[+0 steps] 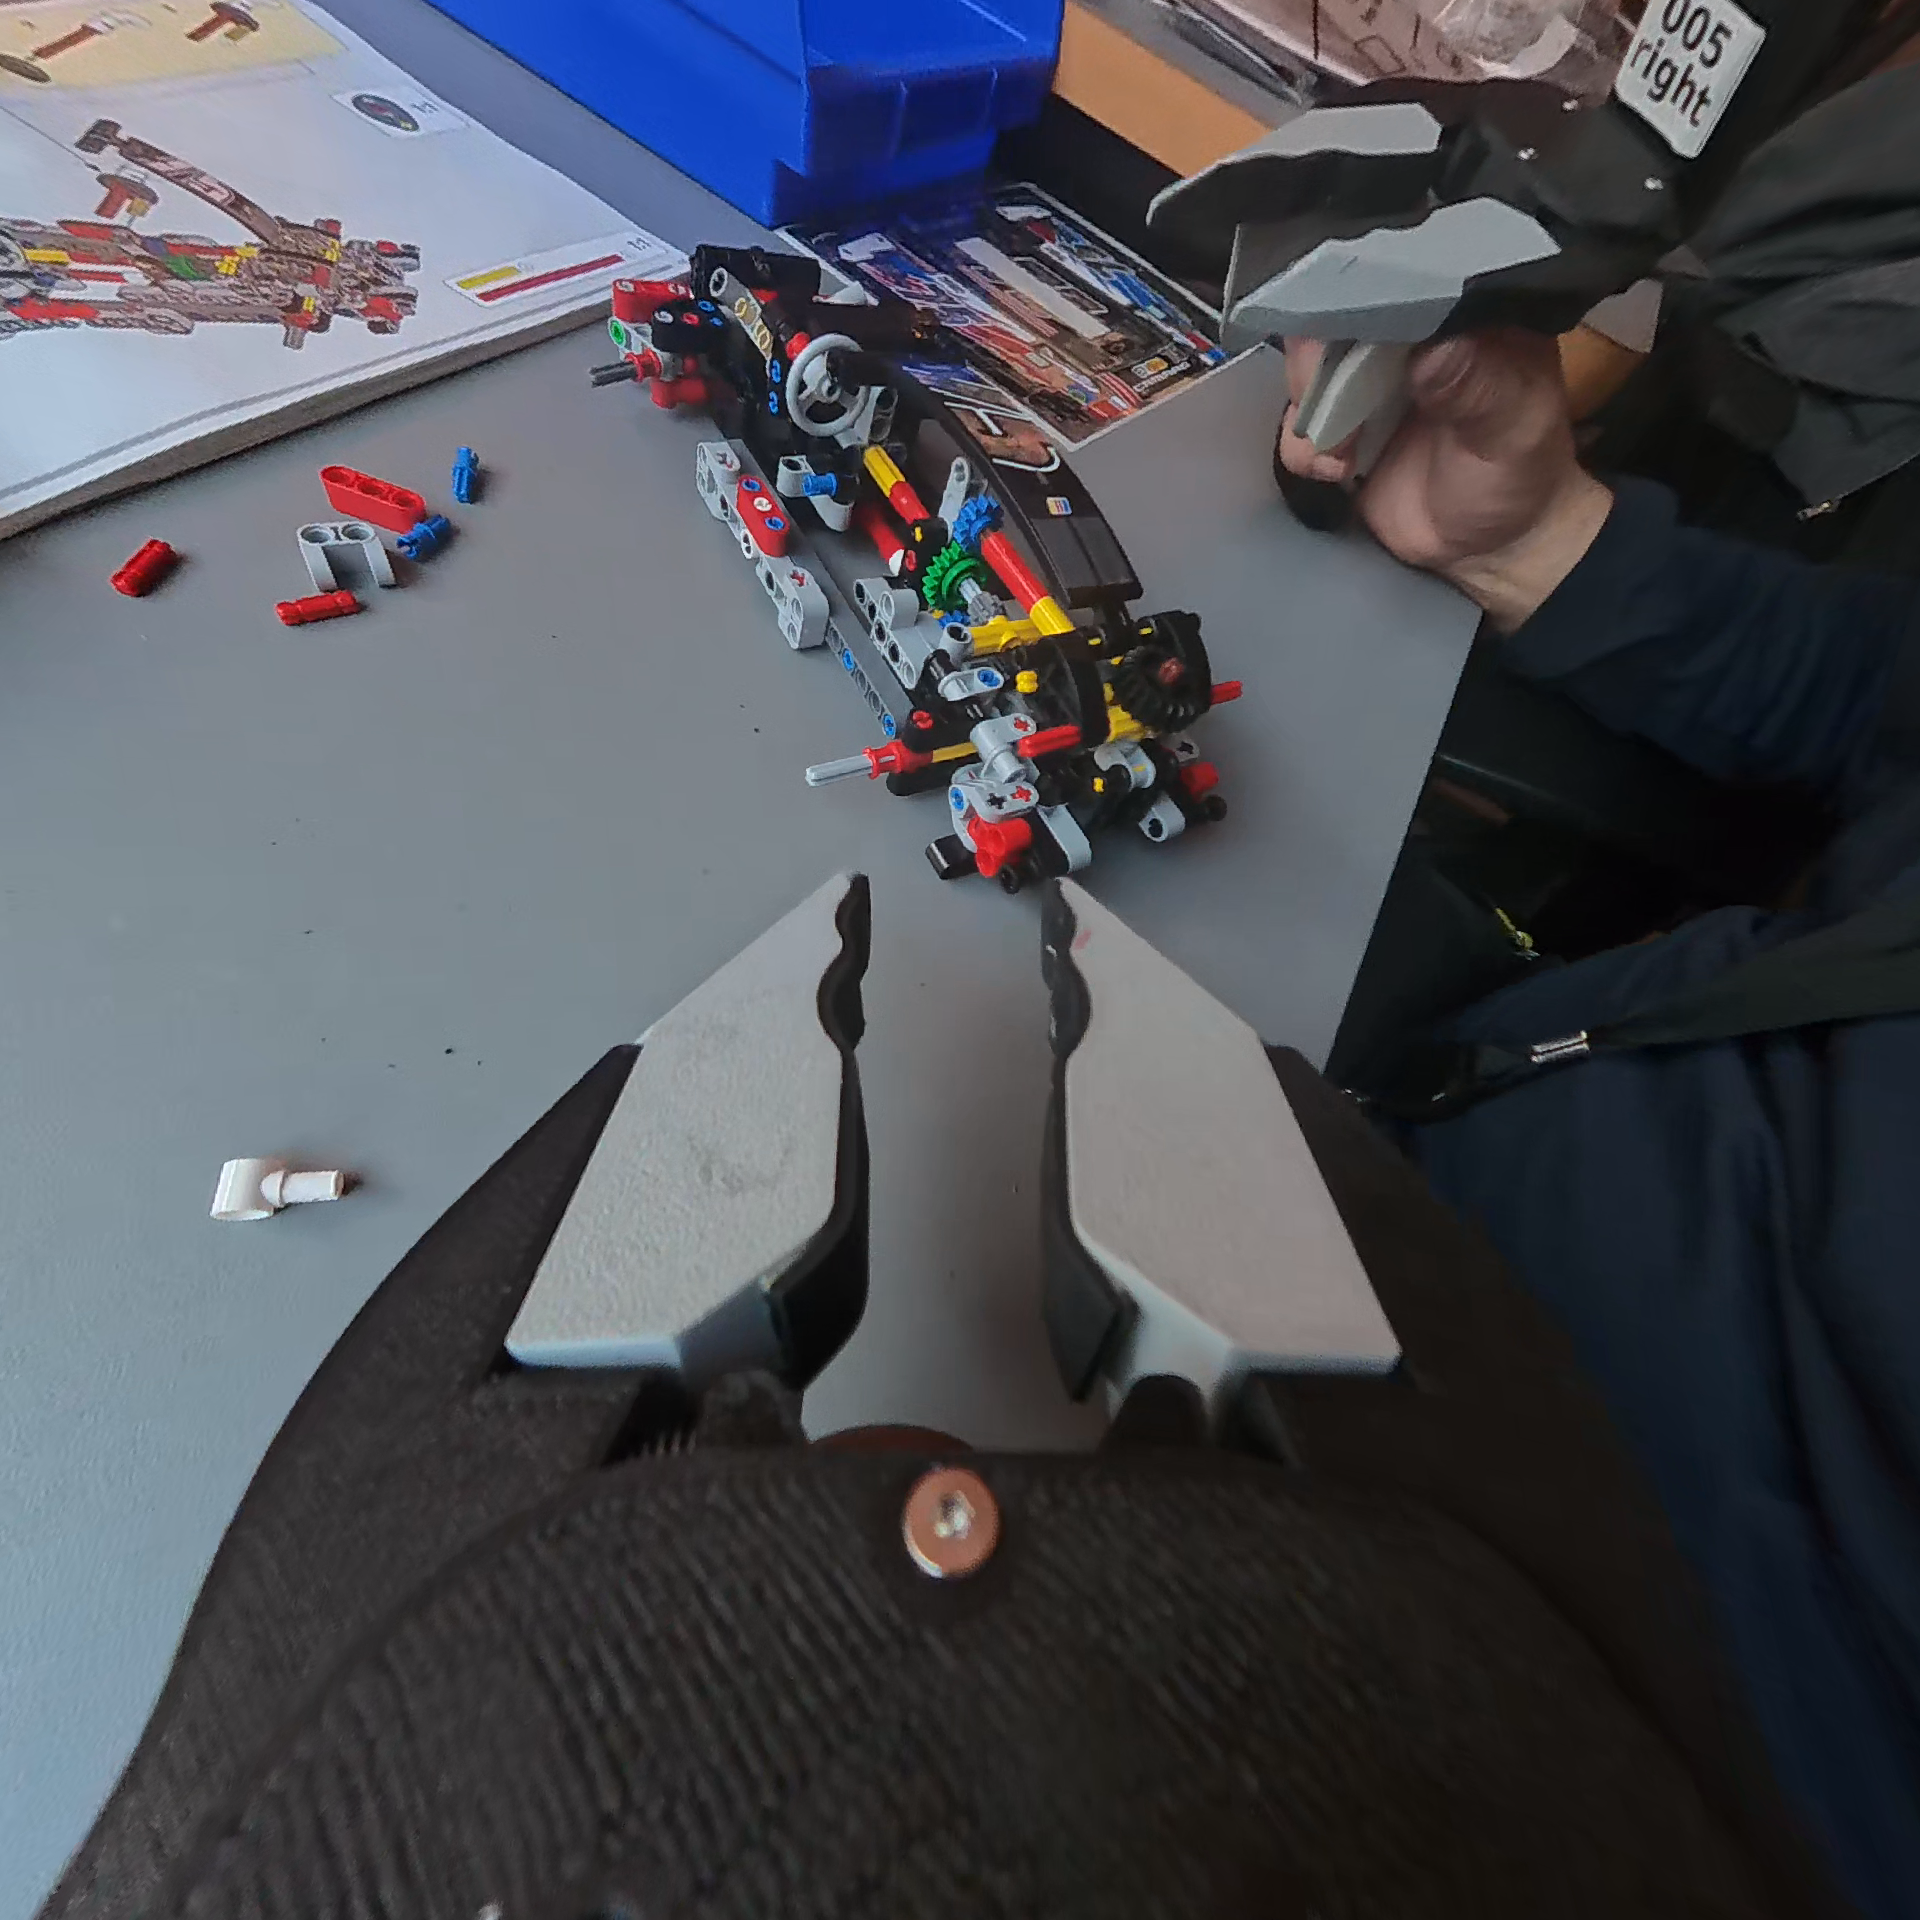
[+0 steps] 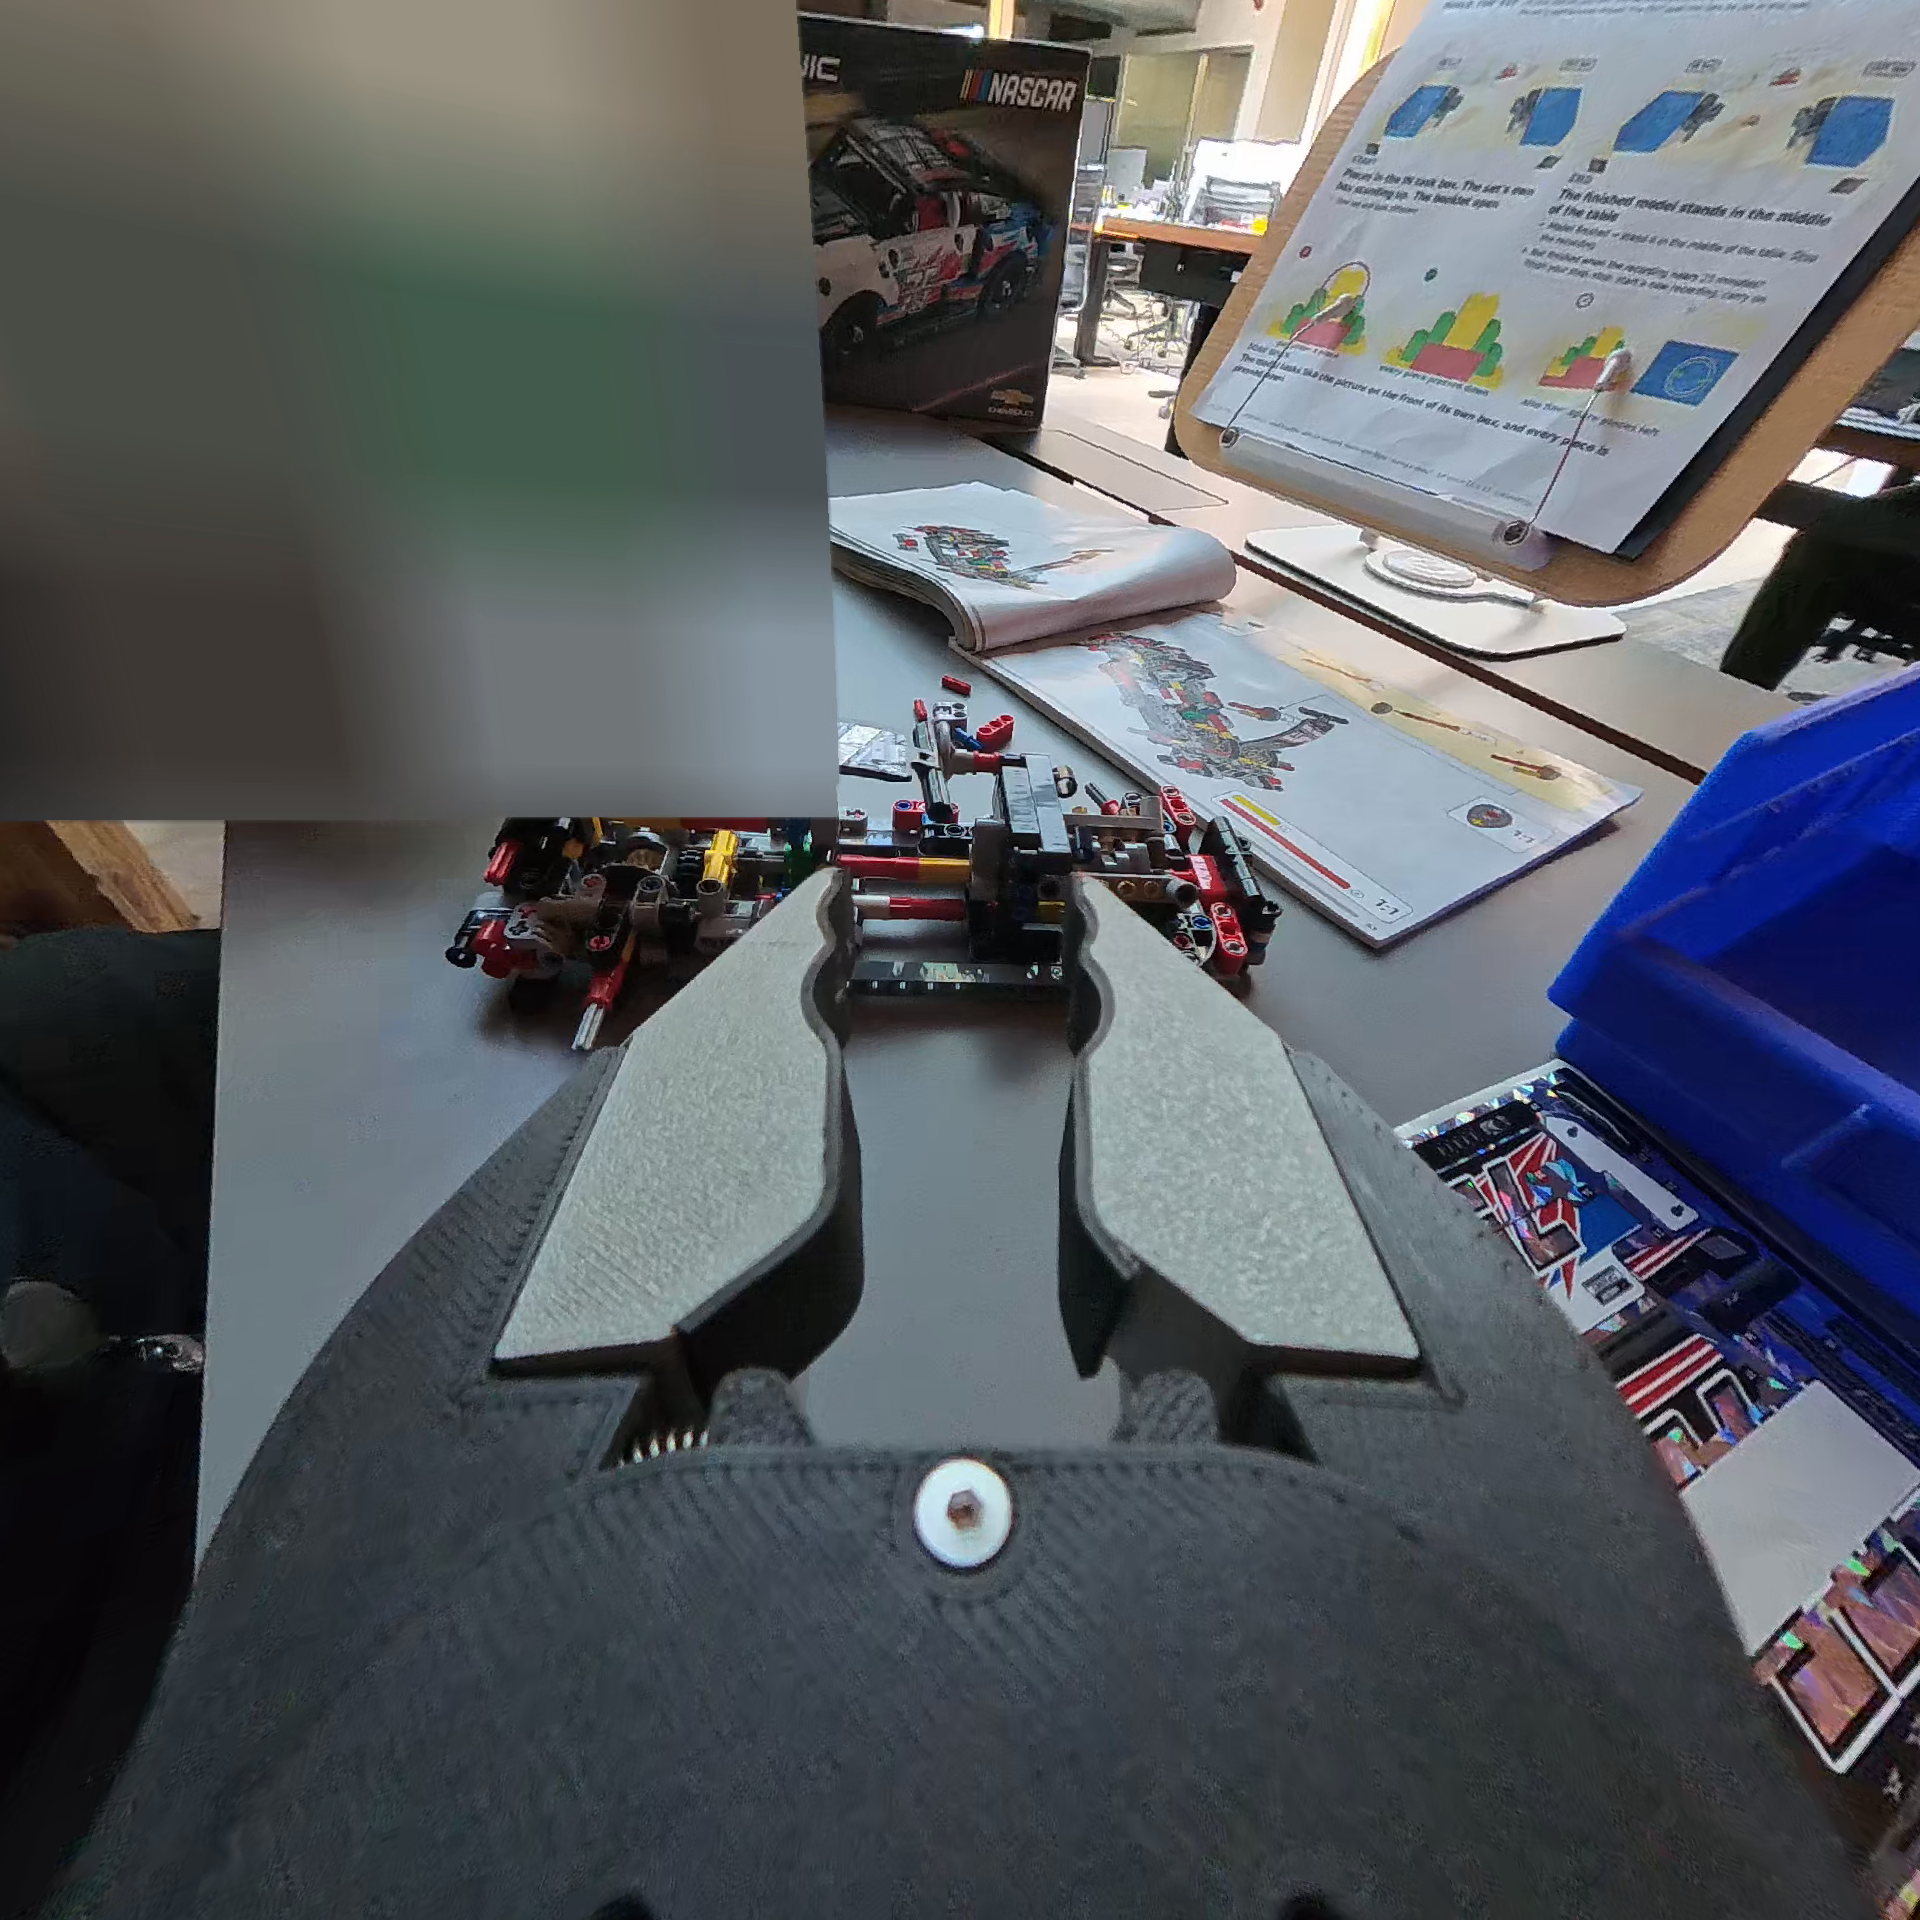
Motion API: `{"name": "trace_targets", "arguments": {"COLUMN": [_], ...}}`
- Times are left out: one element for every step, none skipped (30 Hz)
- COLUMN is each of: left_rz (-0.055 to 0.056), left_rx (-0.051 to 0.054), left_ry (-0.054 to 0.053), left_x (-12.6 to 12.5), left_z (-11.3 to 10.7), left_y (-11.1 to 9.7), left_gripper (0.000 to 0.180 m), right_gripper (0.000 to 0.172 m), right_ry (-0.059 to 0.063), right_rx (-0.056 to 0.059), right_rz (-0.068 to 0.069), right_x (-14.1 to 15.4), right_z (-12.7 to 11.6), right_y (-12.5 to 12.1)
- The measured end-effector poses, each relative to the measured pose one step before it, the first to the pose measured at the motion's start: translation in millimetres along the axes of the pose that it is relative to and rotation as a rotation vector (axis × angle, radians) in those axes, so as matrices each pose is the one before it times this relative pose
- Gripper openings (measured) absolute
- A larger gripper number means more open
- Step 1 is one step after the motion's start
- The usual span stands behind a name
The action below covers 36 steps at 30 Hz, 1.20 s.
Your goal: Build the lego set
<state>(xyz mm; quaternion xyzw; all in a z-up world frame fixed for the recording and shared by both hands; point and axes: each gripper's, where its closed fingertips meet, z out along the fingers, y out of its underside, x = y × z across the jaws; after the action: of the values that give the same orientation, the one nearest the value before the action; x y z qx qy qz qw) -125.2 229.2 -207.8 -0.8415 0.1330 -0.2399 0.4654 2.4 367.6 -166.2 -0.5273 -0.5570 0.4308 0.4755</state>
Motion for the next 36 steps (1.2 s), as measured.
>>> {"name": "trace_targets", "arguments": {"left_rz": [0.0029, 0.0006, -0.0003, -0.0016, -0.0025, -0.0035, -0.003, -0.0029, -0.0038, -0.0042, -0.0031, -0.0016, -0.0005, 0.0002, 0.0007, 0.0003, -0.0001, 0.0, -0.0001, -0.0014, -0.0024, -0.0021, -0.002, -0.0013, -0.001, -0.0015, -0.0018, -0.0015, -0.0002, 0.0007, 0.0009, 0.0002, -0.0007, -0.0013, -0.002, -0.0016], "left_rx": [-0.0049, -0.0032, -0.0002, 0.0029, 0.0057, 0.007, 0.0077, 0.0073, 0.0045, 0.0014, -0.0006, -0.0012, -0.0007, -0.0004, -0.0011, -0.0014, -0.0017, -0.0015, -0.0013, -0.0019, -0.002, -0.0001, 0.0008, 0.0013, 0.001, -0.0014, -0.0037, -0.0051, -0.0041, -0.0023, -0.0013, -0.001, -0.0008, -0.0011, -0.002, -0.0016], "left_ry": [0.0002, 0.0019, 0.004, 0.0036, 0.003, 0.0016, 0.0006, -0.0005, -0.002, -0.0022, 0.0006, 0.0016, 0.0, -0.0007, -0.0007, -0.0014, -0.0015, -0.0011, -0.0009, -0.0005, -0.0005, -0.0004, -0.0009, -0.0005, -0.0007, -0.0005, 0.0003, 0.0006, -0.0001, -0.0014, -0.0018, -0.0018, -0.0019, -0.0008, -0.0005, -0.0012], "left_x": [0.28, 0.24, 0.45, 0.27, 0.03, -0.18, -0.27, -0.38, -0.57, -0.76, -0.23, -0.02, -0.05, -0.06, -0.02, -0.14, -0.23, -0.1, -0.15, -0.16, -0.35, -0.28, -0.36, -0.24, -0.15, -0.13, -0.25, -0.08, -0.02, -0.15, -0.11, -0.22, -0.29, -0.17, -0.25, -0.37], "left_z": [0.45, 0.31, 0.0, -0.38, -0.58, -0.74, -0.82, -0.72, -0.5, -0.22, 0.05, 0.11, 0.1, 0.07, 0.11, 0.16, 0.13, 0.19, 0.15, 0.17, 0.21, 0.02, -0.11, -0.07, -0.11, 0.16, 0.42, 0.46, 0.49, 0.26, 0.14, 0.22, 0.06, 0.18, 0.18, 0.22], "left_y": [0.64, 0.4, -0.02, -0.33, -0.7, -0.79, -0.92, -0.92, -0.53, -0.18, 0.08, 0.18, -0.01, 0.15, 0.1, 0.1, 0.21, 0.2, 0.17, 0.27, 0.17, -0.01, -0.04, -0.2, -0.09, 0.12, 0.48, 0.54, 0.51, 0.24, 0.14, 0.13, 0.14, 0.08, 0.23, 0.16], "left_gripper": [0.031, 0.031, 0.031, 0.031, 0.031, 0.031, 0.031, 0.03, 0.03, 0.03, 0.03, 0.03, 0.03, 0.03, 0.03, 0.03, 0.03, 0.03, 0.03, 0.03, 0.03, 0.03, 0.029, 0.029, 0.029, 0.029, 0.029, 0.029, 0.029, 0.029, 0.029, 0.029, 0.029, 0.029, 0.029, 0.029], "right_gripper": [0.037, 0.037, 0.037, 0.037, 0.037, 0.037, 0.037, 0.037, 0.037, 0.037, 0.038, 0.038, 0.038, 0.038, 0.039, 0.039, 0.039, 0.04, 0.041, 0.041, 0.041, 0.042, 0.043, 0.045, 0.046, 0.048, 0.05, 0.051, 0.052, 0.052, 0.052, 0.052, 0.053, 0.053, 0.054, 0.054], "right_ry": [0.0002, 0.0015, 0.0017, 0.0006, 0.0012, 0.0021, 0.0016, 0.0022, 0.0021, 0.0009, 0.0006, 0.0009, 0.0004, 0.0005, 0.0001, -0.0002, 0.0008, 0.0015, 0.0013, 0.0012, 0.0018, 0.0015, 0.0014, 0.0009, -0.0001, 0.0002, -0.0016, -0.003, -0.0017, 0.0008, 0.0014, 0.0003, 0.0002, 0.0, -0.0002, -0.0009], "right_rx": [0.0026, 0.0009, -0.0003, -0.001, -0.0013, -0.0003, 0.0006, 0.0006, 0.0007, 0.0007, 0.0002, 0.0002, 0.0004, 0.0003, 0.0005, 0.001, 0.001, 0.0016, 0.0026, 0.0026, 0.0016, 0.0001, -0.0012, -0.001, -0.0004, -0.0006, -0.0008, 0.0012, 0.0034, 0.0035, 0.0015, -0.0014, -0.0033, -0.0024, -0.0006, 0.0001], "right_rz": [0.0034, 0.0014, 0.0006, 0.0006, 0.001, 0.0009, 0.0005, 0.0005, 0.0007, 0.0008, 0.0003, -0.0005, -0.0011, -0.0008, -0.0001, 0.0004, 0.0008, 0.001, 0.0013, 0.0014, 0.0014, 0.0011, 0.0006, -0.0003, -0.0003, 0.0023, 0.0052, 0.006, 0.0049, 0.0031, 0.0018, 0.0008, -0.0005, -0.0024, -0.0031, -0.0018], "right_x": [0.39, 0.41, 0.29, 0.14, 0.3, 0.43, 0.29, 0.47, 0.45, 0.17, 0.07, 0.06, -0.06, 0.02, -0.08, 0.05, 0.36, 0.36, 0.31, 0.28, 0.36, 0.33, 0.25, 0.05, -0.09, 0.26, 0.2, 0.07, 0.25, 0.33, 0.38, 0.08, -0.07, -0.25, -0.42, -0.4], "right_z": [-0.21, -0.13, 0.0, 0.13, 0.11, 0.08, -0.05, -0.05, -0.14, -0.04, 0.02, 0.01, -0.08, 0.01, -0.07, -0.04, -0.11, -0.19, -0.31, -0.22, -0.19, 0.11, 0.12, 0.12, 0.07, 0.08, 0.08, -0.17, -0.33, -0.35, -0.08, 0.1, 0.36, 0.23, 0.03, -0.02], "right_y": [-0.35, -0.07, 0.14, 0.12, 0.16, 0.04, -0.06, -0.05, -0.06, -0.08, -0.03, -0.04, -0.05, -0.04, -0.05, -0.21, -0.09, -0.26, -0.26, -0.38, -0.26, -0.02, 0.14, 0.1, 0.03, 0.09, 0.14, -0.08, -0.45, -0.48, -0.17, 0.17, 0.36, 0.35, 0.04, -0.13]}}
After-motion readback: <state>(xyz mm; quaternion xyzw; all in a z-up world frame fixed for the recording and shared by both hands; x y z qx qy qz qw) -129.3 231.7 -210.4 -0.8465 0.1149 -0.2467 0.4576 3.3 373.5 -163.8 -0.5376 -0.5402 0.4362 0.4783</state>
